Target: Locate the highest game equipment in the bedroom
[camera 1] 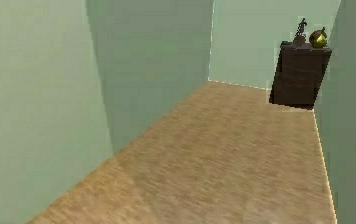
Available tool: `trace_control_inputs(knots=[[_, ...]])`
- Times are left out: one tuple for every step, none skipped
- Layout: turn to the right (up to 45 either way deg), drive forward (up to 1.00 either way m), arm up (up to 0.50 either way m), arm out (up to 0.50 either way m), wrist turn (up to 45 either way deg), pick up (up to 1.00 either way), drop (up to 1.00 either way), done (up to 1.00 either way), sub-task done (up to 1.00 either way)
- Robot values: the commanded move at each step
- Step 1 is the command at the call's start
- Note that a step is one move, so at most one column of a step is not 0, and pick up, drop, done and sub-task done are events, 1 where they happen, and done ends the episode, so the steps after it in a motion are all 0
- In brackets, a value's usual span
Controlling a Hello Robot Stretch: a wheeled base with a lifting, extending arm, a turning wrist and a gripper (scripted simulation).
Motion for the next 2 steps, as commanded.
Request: trace_control_inputs(knots=[[27.0, 0.00, 0.00, 0.00, 0.0, 0.00, 0.00, 0.00, 0.00], [0.0, 1.00, 0.00, 0.00, 0.0, 0.00, 0.00, 0.00, 0.00]])
